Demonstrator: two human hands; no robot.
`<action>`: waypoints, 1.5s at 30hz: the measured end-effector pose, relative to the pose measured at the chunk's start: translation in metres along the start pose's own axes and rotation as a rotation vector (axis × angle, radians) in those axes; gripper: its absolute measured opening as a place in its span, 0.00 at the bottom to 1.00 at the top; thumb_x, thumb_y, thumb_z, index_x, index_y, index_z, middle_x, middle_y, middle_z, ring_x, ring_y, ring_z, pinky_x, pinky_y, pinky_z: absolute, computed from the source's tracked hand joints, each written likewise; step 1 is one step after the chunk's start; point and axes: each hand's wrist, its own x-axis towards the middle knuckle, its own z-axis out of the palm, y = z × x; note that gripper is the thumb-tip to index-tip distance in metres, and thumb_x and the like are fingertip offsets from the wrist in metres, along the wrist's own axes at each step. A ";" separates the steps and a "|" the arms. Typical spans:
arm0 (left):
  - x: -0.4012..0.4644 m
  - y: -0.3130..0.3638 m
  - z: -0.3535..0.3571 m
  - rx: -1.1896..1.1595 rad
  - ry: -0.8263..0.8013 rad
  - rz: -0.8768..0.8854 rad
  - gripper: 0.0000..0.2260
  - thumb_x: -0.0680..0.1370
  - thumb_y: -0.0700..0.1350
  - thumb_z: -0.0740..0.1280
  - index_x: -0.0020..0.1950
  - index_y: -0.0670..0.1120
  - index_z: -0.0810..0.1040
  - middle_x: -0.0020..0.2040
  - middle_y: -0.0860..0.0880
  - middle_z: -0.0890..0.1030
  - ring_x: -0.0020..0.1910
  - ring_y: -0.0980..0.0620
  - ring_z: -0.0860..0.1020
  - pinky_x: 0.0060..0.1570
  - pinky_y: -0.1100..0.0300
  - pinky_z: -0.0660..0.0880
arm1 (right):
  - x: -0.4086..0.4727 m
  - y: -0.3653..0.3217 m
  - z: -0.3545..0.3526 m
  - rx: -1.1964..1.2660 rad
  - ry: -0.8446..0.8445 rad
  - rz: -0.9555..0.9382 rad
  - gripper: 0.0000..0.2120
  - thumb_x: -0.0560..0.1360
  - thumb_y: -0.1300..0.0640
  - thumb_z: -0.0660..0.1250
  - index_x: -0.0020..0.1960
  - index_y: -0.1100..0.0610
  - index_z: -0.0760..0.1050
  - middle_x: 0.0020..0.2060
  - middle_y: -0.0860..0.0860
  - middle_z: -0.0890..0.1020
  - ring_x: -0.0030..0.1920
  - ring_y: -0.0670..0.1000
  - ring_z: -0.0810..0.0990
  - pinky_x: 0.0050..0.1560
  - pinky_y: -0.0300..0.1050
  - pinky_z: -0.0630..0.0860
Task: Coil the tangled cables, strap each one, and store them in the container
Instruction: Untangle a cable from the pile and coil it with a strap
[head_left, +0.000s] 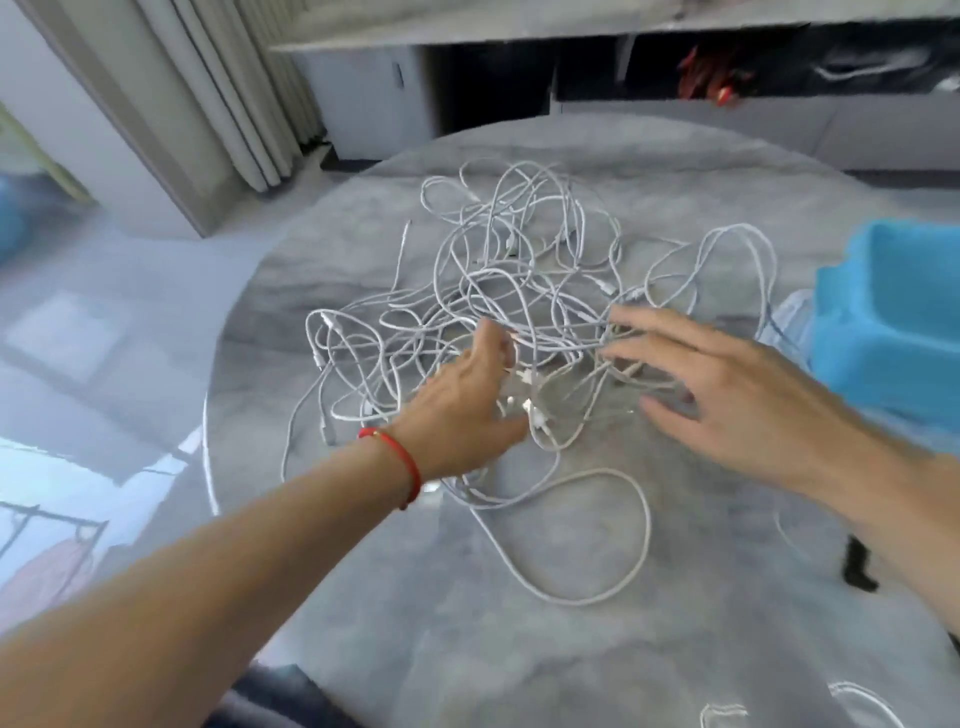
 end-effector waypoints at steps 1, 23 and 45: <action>0.005 0.004 -0.010 0.000 0.026 0.007 0.17 0.73 0.37 0.68 0.59 0.44 0.66 0.57 0.44 0.78 0.56 0.42 0.77 0.54 0.52 0.73 | 0.004 -0.005 -0.009 -0.012 0.059 -0.001 0.22 0.73 0.68 0.75 0.65 0.58 0.81 0.69 0.54 0.78 0.63 0.51 0.80 0.64 0.25 0.63; -0.037 -0.022 -0.008 0.484 -0.129 0.343 0.07 0.79 0.54 0.65 0.53 0.55 0.80 0.55 0.57 0.78 0.66 0.57 0.69 0.76 0.37 0.40 | -0.032 -0.045 -0.030 0.772 0.104 0.334 0.21 0.76 0.39 0.69 0.37 0.56 0.77 0.27 0.50 0.72 0.32 0.47 0.73 0.38 0.35 0.73; -0.014 -0.010 -0.012 0.275 -0.250 0.306 0.07 0.81 0.53 0.66 0.50 0.50 0.76 0.45 0.59 0.77 0.51 0.58 0.71 0.73 0.39 0.54 | -0.015 -0.056 0.020 -0.196 -0.410 0.097 0.17 0.77 0.39 0.66 0.62 0.45 0.74 0.60 0.44 0.80 0.66 0.50 0.75 0.64 0.51 0.68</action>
